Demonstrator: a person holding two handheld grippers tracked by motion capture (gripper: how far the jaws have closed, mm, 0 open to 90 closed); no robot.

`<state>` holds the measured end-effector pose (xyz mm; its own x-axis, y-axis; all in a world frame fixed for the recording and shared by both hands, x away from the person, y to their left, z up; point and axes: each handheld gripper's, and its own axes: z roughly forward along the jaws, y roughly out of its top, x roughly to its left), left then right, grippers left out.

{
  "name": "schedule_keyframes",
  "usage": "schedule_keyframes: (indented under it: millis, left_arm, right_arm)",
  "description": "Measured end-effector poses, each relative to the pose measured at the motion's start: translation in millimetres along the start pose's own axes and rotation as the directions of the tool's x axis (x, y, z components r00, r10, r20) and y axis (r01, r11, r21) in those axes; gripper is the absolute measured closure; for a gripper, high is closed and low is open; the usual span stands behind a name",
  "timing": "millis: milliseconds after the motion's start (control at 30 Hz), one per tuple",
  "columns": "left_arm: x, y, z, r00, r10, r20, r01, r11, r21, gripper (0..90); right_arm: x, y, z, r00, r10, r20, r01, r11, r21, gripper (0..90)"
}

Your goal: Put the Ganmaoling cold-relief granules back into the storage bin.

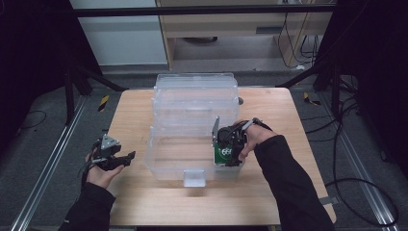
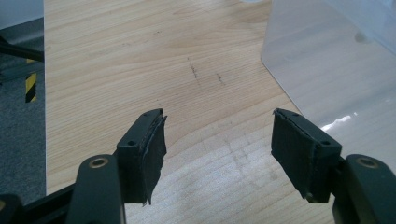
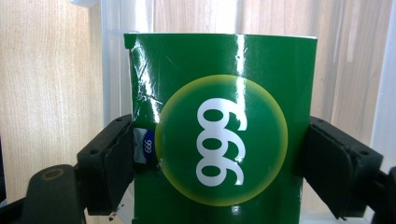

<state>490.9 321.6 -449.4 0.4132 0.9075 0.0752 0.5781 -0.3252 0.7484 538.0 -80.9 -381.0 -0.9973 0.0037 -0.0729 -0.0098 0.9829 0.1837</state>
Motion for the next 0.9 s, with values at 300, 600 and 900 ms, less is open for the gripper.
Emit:
schedule_keyframes:
  millis: [300, 600, 900]
  left_arm:
    - [0.1, -0.1, 0.2, 1.0, 0.002, 0.0, -0.002, 1.0, 0.002, 34.5]
    - [-0.2, -0.2, 0.6, 1.0, 0.004, 0.0, -0.004, 1.0, 0.005, 34.5]
    - [-0.1, -0.3, 0.8, 1.0, 0.005, 0.002, -0.005, 1.0, 0.006, 34.5]
  right_arm:
    - [1.9, -0.4, 2.2, 0.9998, -0.003, 0.019, 0.003, 1.0, 0.002, 17.5]
    - [2.3, 0.3, 2.5, 0.9997, -0.002, 0.026, 0.002, 1.0, 0.007, 16.8]
    - [3.0, 0.0, 1.1, 0.9994, 0.008, 0.034, -0.008, 1.0, 0.014, 16.4]
